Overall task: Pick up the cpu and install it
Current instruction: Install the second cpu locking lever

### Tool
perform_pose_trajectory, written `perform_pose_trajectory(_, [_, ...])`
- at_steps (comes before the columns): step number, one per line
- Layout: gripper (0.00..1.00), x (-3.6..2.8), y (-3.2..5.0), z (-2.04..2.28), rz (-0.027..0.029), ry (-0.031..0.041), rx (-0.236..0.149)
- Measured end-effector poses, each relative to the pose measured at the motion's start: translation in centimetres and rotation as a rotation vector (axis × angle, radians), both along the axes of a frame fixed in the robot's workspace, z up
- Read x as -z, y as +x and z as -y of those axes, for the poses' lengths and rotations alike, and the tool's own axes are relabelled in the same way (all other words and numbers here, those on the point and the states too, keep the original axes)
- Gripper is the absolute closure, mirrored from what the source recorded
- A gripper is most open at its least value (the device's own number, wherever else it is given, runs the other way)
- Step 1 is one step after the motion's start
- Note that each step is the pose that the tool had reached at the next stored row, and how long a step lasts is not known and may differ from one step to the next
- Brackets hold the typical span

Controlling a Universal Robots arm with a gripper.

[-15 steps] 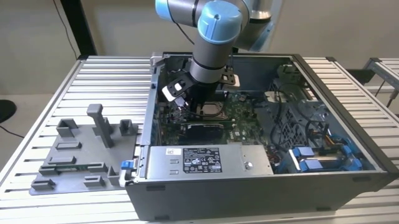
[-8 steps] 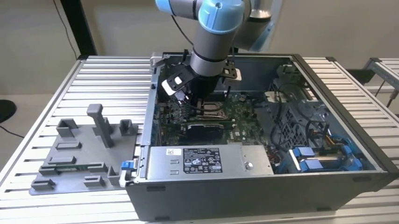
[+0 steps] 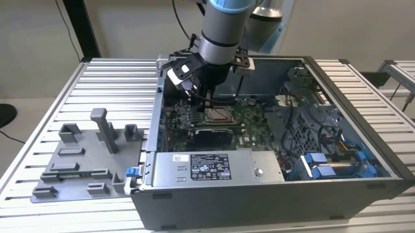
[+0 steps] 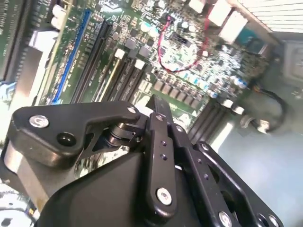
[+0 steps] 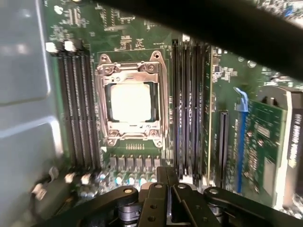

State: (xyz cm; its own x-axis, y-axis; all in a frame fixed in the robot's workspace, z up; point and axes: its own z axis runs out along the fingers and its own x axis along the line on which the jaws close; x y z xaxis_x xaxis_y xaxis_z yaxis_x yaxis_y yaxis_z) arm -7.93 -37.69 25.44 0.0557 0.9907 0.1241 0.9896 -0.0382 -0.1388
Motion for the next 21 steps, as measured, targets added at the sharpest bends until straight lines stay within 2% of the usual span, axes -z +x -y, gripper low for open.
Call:
perform_pose_trajectory(2, [1.00,-0.31,0.00,0.00,-0.0050,0.0001,0.000])
perform_pose_trajectory(4, [1.00,-0.31,0.01,0.00,-0.0051,0.0001,0.000])
perform_pose_trajectory(6, [1.00,-0.73,0.75,0.05,-0.0146,-0.0003,0.000])
perform_pose_trajectory(7, [1.00,-1.61,1.49,0.15,-0.0193,-0.0001,0.000])
perform_pose_trajectory(8, [1.00,-2.08,1.80,0.20,-0.0201,0.0000,0.000])
perform_pose_trajectory(9, [1.00,-3.01,2.04,0.29,-0.0209,-0.0002,-0.006])
perform_pose_trajectory(12, [1.00,-4.14,2.14,0.36,-0.0213,-0.0004,-0.018])
perform_pose_trajectory(14, [1.00,-4.46,2.37,0.47,-0.0258,-0.0020,-0.023])
perform_pose_trajectory(17, [1.00,-4.51,3.48,0.57,-0.0325,-0.0053,-0.025])
perform_pose_trajectory(21, [1.00,-4.28,5.22,0.62,-0.0347,-0.0108,-0.029])
